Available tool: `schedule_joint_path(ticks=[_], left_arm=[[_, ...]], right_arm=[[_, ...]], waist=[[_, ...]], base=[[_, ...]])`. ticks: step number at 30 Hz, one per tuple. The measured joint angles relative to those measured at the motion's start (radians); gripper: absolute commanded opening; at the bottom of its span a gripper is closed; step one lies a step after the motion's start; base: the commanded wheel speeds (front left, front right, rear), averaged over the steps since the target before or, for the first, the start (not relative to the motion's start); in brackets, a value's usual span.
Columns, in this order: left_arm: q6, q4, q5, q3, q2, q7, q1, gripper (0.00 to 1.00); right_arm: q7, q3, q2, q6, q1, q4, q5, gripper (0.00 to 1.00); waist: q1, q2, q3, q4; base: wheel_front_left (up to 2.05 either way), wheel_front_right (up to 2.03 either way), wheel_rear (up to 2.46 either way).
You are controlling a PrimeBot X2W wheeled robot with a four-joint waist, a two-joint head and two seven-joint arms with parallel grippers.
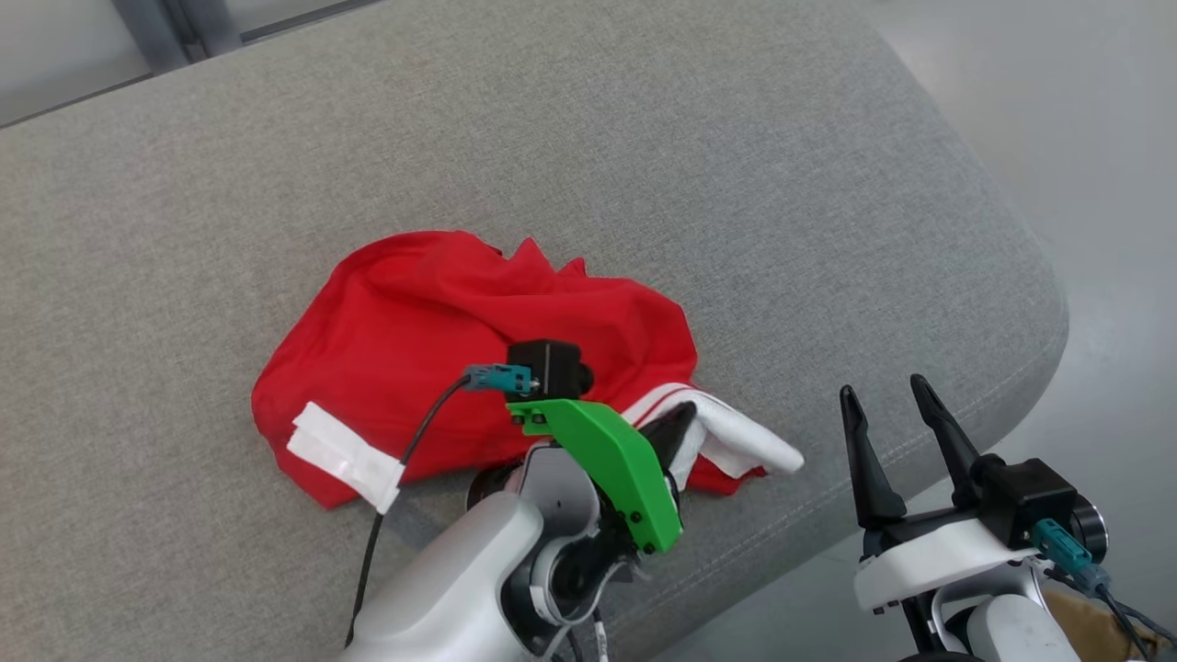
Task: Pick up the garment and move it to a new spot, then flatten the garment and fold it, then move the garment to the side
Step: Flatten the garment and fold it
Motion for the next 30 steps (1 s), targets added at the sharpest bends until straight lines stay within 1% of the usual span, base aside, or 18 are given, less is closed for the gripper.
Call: schedule_joint_path(ticks=[8, 10, 14, 15, 16, 17, 18, 22, 24, 26, 30], left_arm=[[-0.008, 0.21, 0.003, 0.09, 0.001, -0.087, -0.084, 0.0], [-0.01, 0.234, 0.002, 0.102, -0.001, -0.098, -0.093, 0.0], [-0.036, 0.316, -0.007, 0.136, -0.009, -0.145, -0.149, 0.0], [-0.041, 0.325, -0.009, 0.14, -0.012, -0.154, -0.16, 0.16], [-0.049, 0.332, -0.01, 0.139, -0.013, -0.162, -0.17, 0.36], [-0.061, 0.334, -0.01, 0.133, -0.015, -0.163, -0.177, 0.75], [-0.074, 0.333, -0.013, 0.126, -0.017, -0.163, -0.181, 1.0], [-0.128, 0.28, -0.061, 0.082, -0.024, -0.147, -0.181, 1.0], [-0.139, 0.221, -0.099, 0.051, -0.024, -0.14, -0.177, 1.0], [-0.138, 0.171, -0.132, 0.021, -0.027, -0.152, -0.177, 1.0], [-0.124, 0.108, -0.151, -0.014, -0.027, -0.187, -0.177, 1.0]], right_arm=[[0.0, 0.006, 0.0, 0.0, -0.008, 0.004, 0.003, 1.0], [0.0, 0.007, 0.0, 0.0, -0.011, 0.005, 0.003, 1.0], [0.0, 0.008, 0.0, 0.0, -0.015, 0.006, 0.0, 1.0], [0.0, 0.009, 0.0, 0.0, -0.016, 0.006, 0.0, 1.0], [0.0, 0.009, 0.0, 0.0, -0.016, 0.006, -0.002, 1.0], [0.0, 0.008, 0.0, 0.0, -0.016, 0.006, -0.002, 1.0], [0.0, 0.007, 0.0, 0.0, -0.016, 0.006, -0.004, 1.0], [0.0, 0.002, 0.0, 0.0, -0.016, 0.006, -0.009, 1.0], [0.0, 0.001, 0.0, 0.0, -0.016, 0.006, -0.011, 1.0], [0.0, 0.0, 0.0, 0.0, -0.016, 0.007, -0.012, 1.0], [0.0, 0.0, 0.0, 0.0, -0.016, 0.009, -0.017, 1.0]], waist=[[0.0, 0.0, 0.028, -0.02], [0.0, 0.0, 0.029, -0.021], [0.0, 0.0, 0.029, -0.018], [0.0, 0.0, 0.029, -0.017], [0.0, 0.0, 0.028, -0.015], [0.0, 0.0, 0.028, -0.013], [0.0, 0.0, 0.028, -0.011], [0.0, 0.0, 0.028, 0.0], [0.0, 0.0, 0.026, 0.005], [0.0, 0.0, 0.023, 0.009], [0.0, 0.0, 0.014, 0.013]], base=[[0.0, 0.0, 0.0], [0.0, 0.0, 0.0], [0.0, 0.0, 0.0], [0.0, 0.0, 0.0], [0.0, 0.0, 0.0], [0.0, 0.0, 0.0], [0.0, 0.0, 0.0], [0.0, 0.0, 0.0], [0.0, 0.0, 0.0], [0.0, 0.0, 0.0], [0.0, 0.0, 0.0]])
